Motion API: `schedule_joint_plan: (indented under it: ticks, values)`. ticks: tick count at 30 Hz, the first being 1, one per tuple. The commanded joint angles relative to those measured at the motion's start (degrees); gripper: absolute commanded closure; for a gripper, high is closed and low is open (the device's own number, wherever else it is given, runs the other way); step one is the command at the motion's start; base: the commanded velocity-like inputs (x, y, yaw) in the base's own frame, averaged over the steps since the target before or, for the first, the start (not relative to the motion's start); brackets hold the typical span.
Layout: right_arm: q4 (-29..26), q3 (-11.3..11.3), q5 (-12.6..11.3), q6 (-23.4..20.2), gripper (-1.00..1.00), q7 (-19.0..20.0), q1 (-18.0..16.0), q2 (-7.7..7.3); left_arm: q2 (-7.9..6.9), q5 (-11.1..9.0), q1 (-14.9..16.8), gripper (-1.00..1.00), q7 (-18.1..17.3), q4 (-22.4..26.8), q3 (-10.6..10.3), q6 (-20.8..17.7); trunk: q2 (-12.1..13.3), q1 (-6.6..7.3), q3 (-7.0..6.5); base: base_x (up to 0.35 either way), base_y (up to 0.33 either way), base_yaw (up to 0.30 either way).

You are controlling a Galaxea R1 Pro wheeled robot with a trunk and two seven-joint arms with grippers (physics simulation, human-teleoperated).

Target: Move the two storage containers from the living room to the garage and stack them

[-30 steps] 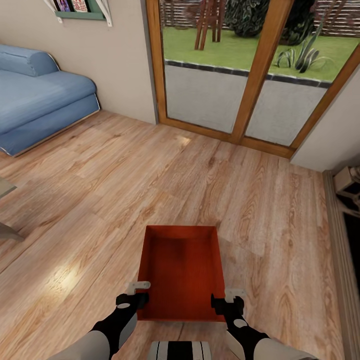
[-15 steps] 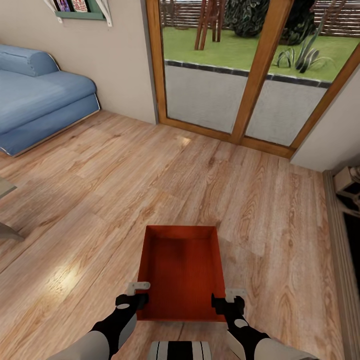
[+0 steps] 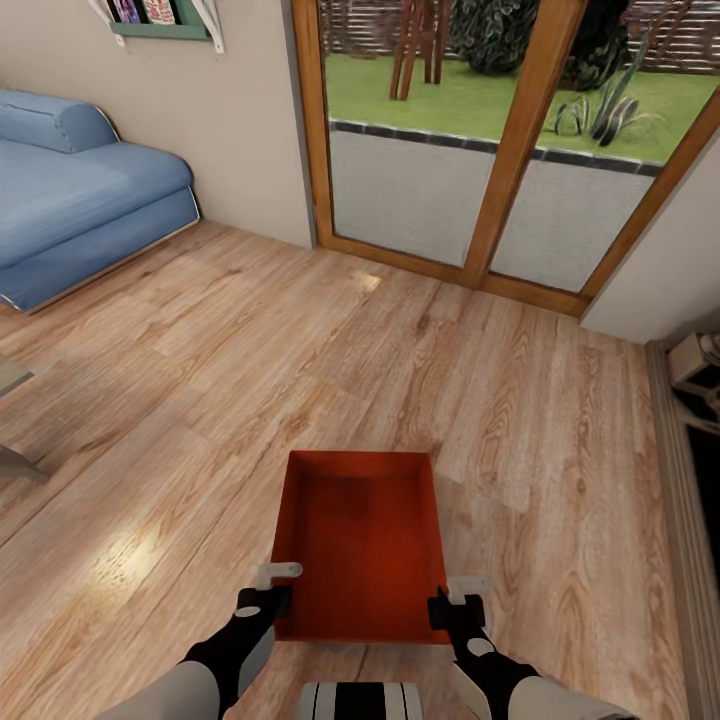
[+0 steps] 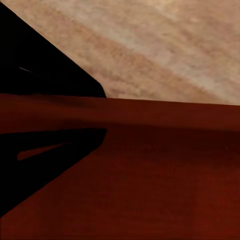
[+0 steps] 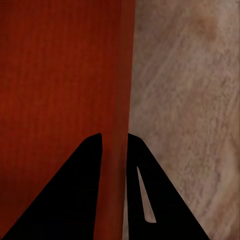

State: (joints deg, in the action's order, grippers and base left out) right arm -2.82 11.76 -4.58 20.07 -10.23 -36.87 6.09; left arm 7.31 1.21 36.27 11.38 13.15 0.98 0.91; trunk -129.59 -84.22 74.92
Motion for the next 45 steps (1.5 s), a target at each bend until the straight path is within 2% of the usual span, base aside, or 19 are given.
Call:
schedule_joint_plan:
  ticks: [1,6,45]
  values:
    - [0.1,-1.4,-1.6,0.5,1.00,-0.5,0.0,-0.02,0.05,0.8,0.0,1.00,1.1,0.0,0.8,0.1,0.0,0.01,0.03,0.000,0.000,0.000]
    - [0.1,-1.4,-1.6,0.5,1.00,-0.5,0.0,-0.02,0.16,0.6,0.0,1.00,1.1,0.1,1.0,0.1,0.0,0.01,0.03,0.000,0.000,0.000]
    - [0.1,-1.4,-1.5,0.5,1.00,-0.7,0.0,0.05,-0.09,0.6,0.0,1.00,1.1,0.1,1.2,0.1,15.6,8.57,-6.97,0.000,0.000,0.000]
